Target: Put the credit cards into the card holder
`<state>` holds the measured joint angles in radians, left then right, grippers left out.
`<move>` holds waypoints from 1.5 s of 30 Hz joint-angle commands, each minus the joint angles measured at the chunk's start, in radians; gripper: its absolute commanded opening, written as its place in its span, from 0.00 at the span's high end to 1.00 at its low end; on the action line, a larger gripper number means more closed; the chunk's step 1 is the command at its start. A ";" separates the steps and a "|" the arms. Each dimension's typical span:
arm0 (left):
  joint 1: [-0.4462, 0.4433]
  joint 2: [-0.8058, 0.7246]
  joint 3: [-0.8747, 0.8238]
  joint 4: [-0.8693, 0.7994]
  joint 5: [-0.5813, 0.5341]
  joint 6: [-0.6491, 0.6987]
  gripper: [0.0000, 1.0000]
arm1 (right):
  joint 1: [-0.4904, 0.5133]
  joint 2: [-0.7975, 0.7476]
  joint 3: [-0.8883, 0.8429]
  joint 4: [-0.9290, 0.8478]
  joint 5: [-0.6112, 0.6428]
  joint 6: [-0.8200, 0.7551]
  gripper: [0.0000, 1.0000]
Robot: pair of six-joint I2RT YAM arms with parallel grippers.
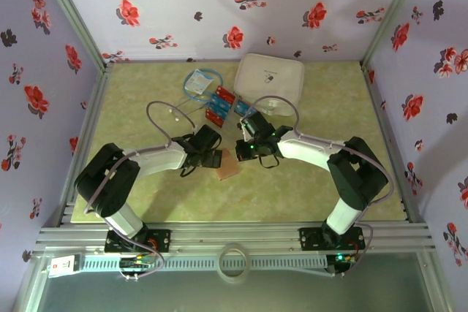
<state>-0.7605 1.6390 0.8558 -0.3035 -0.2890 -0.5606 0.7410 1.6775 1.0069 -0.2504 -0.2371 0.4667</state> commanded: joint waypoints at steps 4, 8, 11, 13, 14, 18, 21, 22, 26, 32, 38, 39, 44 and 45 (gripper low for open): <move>-0.008 0.051 -0.016 -0.060 -0.032 0.024 0.00 | 0.000 0.004 -0.023 0.112 -0.106 0.080 1.00; -0.008 0.053 -0.017 -0.057 -0.033 0.023 0.00 | 0.013 0.029 -0.021 0.135 -0.116 0.095 1.00; -0.009 0.053 -0.015 -0.059 -0.032 0.024 0.00 | 0.026 0.048 -0.016 0.146 -0.118 0.100 1.00; -0.009 0.053 -0.014 -0.059 -0.032 0.025 0.00 | 0.034 0.059 -0.012 0.149 -0.118 0.102 1.00; -0.009 0.053 -0.013 -0.059 -0.032 0.025 0.00 | 0.039 0.066 -0.011 0.149 -0.116 0.101 1.00; -0.009 0.053 -0.014 -0.059 -0.033 0.025 0.00 | 0.051 0.089 -0.005 0.152 -0.115 0.101 1.00; -0.009 0.055 -0.013 -0.059 -0.032 0.025 0.00 | 0.056 0.102 -0.001 0.154 -0.114 0.101 1.00; -0.008 0.056 -0.014 -0.059 -0.033 0.025 0.00 | 0.057 0.106 -0.001 0.155 -0.113 0.100 1.00; -0.009 0.058 -0.012 -0.057 -0.032 0.027 0.00 | 0.063 0.118 -0.001 0.157 -0.112 0.103 1.00; -0.008 0.061 -0.014 -0.056 -0.032 0.027 0.00 | 0.070 0.132 0.003 0.159 -0.113 0.103 1.00; -0.008 0.057 -0.017 -0.055 -0.032 0.025 0.00 | 0.073 0.149 -0.002 0.160 -0.104 0.104 1.00; -0.009 0.058 -0.018 -0.055 -0.032 0.025 0.00 | 0.073 0.155 -0.005 0.159 -0.098 0.102 1.00; -0.008 0.056 -0.020 -0.055 -0.032 0.024 0.00 | 0.072 0.175 -0.017 0.159 -0.082 0.102 1.00; -0.010 0.055 -0.021 -0.055 -0.033 0.024 0.00 | 0.072 0.178 -0.021 0.161 -0.079 0.103 1.00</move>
<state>-0.7624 1.6421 0.8577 -0.3038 -0.2932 -0.5606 0.8062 1.8130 0.9955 -0.0715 -0.3439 0.5591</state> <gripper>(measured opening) 0.996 0.046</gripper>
